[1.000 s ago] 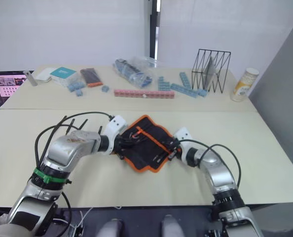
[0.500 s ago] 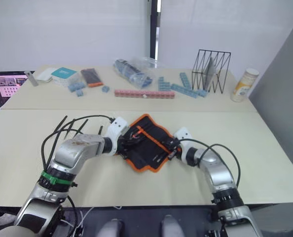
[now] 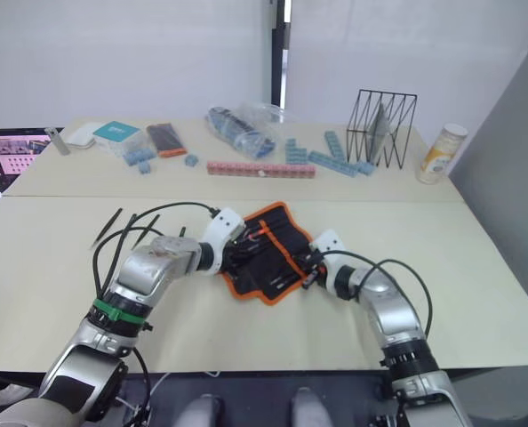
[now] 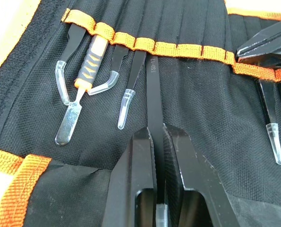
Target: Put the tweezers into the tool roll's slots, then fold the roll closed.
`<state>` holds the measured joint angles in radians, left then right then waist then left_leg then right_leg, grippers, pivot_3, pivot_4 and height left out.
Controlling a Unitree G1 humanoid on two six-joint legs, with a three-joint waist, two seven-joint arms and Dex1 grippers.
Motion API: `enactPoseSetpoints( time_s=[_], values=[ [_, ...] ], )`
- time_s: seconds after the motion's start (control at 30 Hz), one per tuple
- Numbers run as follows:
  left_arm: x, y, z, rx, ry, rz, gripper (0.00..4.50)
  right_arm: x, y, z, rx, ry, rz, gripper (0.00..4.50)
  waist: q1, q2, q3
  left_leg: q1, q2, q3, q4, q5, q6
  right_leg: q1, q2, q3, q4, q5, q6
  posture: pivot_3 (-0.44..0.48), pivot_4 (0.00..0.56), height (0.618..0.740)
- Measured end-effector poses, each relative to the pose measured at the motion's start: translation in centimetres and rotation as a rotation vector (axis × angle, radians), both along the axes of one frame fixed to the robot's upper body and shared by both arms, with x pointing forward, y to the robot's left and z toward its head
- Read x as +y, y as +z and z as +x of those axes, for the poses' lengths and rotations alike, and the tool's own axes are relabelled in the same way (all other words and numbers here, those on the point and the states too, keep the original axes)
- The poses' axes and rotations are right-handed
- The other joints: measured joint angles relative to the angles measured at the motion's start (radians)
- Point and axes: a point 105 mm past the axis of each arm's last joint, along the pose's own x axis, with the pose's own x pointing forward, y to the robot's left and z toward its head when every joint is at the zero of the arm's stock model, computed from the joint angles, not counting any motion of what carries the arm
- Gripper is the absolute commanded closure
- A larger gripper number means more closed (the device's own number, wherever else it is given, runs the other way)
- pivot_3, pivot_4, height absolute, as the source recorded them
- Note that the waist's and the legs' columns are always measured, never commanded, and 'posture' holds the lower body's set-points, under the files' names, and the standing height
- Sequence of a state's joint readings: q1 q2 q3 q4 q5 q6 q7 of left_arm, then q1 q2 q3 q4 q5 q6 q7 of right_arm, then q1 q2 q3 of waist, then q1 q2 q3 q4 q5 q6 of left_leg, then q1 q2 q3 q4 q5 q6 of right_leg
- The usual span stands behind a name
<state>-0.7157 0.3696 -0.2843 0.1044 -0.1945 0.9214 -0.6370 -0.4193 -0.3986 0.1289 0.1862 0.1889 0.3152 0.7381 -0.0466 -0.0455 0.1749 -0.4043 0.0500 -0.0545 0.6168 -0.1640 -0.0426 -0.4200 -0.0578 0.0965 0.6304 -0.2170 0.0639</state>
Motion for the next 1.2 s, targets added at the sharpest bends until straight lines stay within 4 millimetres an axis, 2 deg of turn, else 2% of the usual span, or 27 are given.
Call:
enactPoseSetpoints(
  time_s=[0.5, 0.7, 0.93, 1.2],
  values=[
    [0.5, 0.6, -0.5, 0.006, -0.083, 0.037, 4.50, 0.4, 0.0, 0.0, -0.001, 0.002, 0.011, 4.48, -0.009, 0.000, 0.000, 0.000, 0.000, 0.000, 0.000, 0.000, 0.000, -0.001, 0.000, 0.000, 0.000, 0.000, 0.000, 0.000, 0.150, 0.737],
    [0.1, 0.4, 0.8, -0.015, -0.057, 0.031, 4.50, 0.4, 0.0, 0.0, -0.003, -0.001, 0.007, 4.48, -0.009, 0.000, 0.000, 0.000, 0.000, 0.000, 0.000, 0.000, 0.000, 0.000, 0.000, 0.000, 0.000, 0.000, 0.000, 0.000, 0.150, 0.737],
    [-1.4, 0.2, 1.6, -0.044, -0.097, 0.005, 4.50, 0.5, 0.0, -0.1, -0.006, 0.002, 0.008, 4.48, -0.012, 0.000, 0.000, -0.001, 0.000, 0.000, 0.000, 0.000, 0.000, -0.001, 0.000, 0.000, -0.001, 0.000, 0.000, 0.000, 0.150, 0.737],
    [-2.7, 0.1, 3.1, -0.181, -0.194, 0.117, 4.50, 0.6, 0.0, -0.1, -0.015, 0.002, -0.008, 4.48, -0.014, 0.000, 0.000, -0.001, 0.000, 0.000, 0.000, 0.000, 0.000, -0.001, 0.000, 0.000, -0.001, 0.000, 0.000, 0.000, 0.150, 0.737]
  ],
)
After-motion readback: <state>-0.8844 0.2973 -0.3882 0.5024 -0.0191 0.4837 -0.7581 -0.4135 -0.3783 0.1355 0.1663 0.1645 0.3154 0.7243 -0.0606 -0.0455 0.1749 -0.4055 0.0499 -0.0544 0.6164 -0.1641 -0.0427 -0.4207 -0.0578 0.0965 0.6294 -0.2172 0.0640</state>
